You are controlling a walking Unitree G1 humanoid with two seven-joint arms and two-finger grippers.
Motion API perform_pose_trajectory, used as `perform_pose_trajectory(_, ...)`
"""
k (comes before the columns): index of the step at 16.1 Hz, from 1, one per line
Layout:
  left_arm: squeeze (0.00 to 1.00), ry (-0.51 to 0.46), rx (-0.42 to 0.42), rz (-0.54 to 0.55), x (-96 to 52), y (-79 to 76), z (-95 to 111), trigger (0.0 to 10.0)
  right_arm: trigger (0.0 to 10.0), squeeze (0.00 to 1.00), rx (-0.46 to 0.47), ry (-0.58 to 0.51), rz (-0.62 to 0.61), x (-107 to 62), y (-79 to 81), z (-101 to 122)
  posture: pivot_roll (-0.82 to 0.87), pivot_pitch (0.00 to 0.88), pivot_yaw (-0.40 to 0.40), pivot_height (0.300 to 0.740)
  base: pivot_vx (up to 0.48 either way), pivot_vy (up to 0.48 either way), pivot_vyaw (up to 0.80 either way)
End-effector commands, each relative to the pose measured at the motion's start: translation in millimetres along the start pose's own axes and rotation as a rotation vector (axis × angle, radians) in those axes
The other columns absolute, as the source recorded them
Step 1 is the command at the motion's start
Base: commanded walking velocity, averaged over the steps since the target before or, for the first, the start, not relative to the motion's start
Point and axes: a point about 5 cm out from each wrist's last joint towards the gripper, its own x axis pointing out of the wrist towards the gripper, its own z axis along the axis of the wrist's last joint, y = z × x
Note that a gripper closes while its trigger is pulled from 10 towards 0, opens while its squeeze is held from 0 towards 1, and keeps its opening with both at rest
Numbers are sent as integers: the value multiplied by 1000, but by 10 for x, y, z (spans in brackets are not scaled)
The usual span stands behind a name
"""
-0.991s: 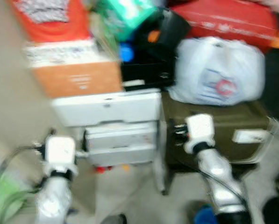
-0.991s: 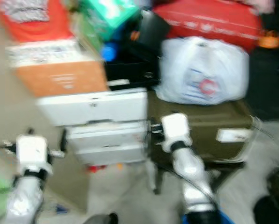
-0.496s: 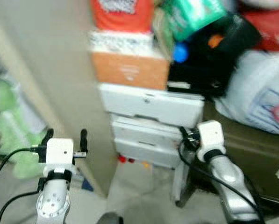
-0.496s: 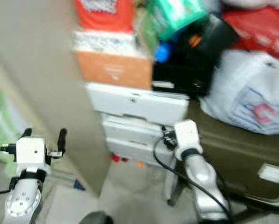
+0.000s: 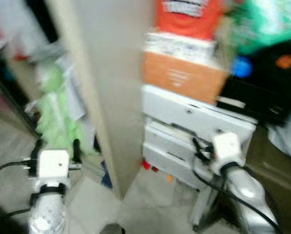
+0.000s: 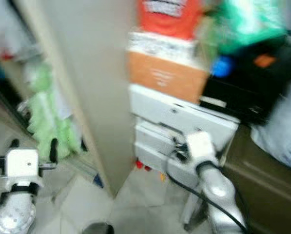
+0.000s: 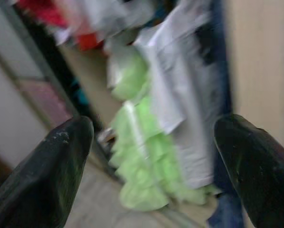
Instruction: Clean up the room
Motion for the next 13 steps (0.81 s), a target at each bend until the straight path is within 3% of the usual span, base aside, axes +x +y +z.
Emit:
perform_pose_trajectory(1,0,-18,-1,1,22,-12,45,10000,10000,0,-9,7,-3,-15,-33,2,-30,0,-26,740,0,0,619)
perform_pose_trajectory(7,0,-31,3,3,43,47,106,10000,10000,0,-21,-26,20,-9,11,96,-23,0,-17,740,0,0,678)
perform_pose_trajectory(10,0,29,-27,-10,-89,58,15,10000,10000,0,-48,1,202,-190,49,18,-18,0,-32,740,0,0,800)
perform_pose_trajectory(13,0,49,-27,-18,-98,35,-29,10000,10000,0,-27,84,320,-233,10,-115,-14,0,-37,740,0,0,800)
